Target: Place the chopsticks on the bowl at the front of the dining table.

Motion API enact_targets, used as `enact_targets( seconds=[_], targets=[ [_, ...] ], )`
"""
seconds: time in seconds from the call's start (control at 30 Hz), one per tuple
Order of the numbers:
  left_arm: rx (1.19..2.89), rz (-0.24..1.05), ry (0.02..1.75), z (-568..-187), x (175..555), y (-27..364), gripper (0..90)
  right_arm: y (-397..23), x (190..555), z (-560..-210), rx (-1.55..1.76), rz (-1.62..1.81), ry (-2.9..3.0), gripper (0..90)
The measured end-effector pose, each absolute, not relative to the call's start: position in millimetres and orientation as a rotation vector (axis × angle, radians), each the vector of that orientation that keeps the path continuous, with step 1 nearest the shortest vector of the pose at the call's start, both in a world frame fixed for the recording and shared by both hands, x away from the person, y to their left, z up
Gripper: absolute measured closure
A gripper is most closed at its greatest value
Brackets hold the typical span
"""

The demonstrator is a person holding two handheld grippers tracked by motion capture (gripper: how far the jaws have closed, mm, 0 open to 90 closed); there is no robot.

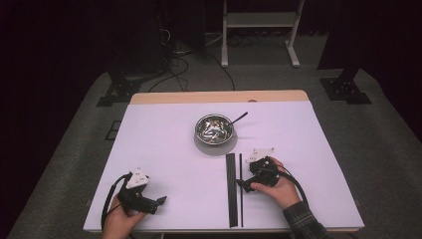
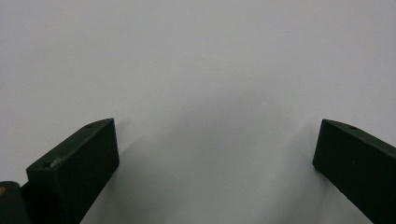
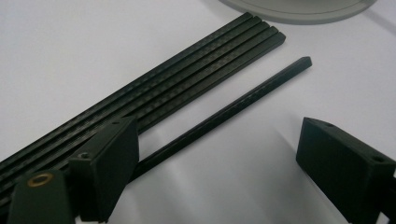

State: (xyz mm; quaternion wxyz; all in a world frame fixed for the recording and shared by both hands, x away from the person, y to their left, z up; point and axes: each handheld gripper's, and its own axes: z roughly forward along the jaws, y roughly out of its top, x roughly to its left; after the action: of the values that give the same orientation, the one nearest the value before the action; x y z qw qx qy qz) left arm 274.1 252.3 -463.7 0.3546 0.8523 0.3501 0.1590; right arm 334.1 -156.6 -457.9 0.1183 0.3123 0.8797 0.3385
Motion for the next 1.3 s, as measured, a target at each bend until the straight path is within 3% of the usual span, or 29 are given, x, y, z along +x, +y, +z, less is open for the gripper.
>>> enact_targets(
  seconds=[1.3],
  targets=[
    [2.203,0.411,0.905,-463.7,274.1,252.2,0.0,-158.8,268.5,-458.2,0.841,1.01,2.621,12.0]
  ],
)
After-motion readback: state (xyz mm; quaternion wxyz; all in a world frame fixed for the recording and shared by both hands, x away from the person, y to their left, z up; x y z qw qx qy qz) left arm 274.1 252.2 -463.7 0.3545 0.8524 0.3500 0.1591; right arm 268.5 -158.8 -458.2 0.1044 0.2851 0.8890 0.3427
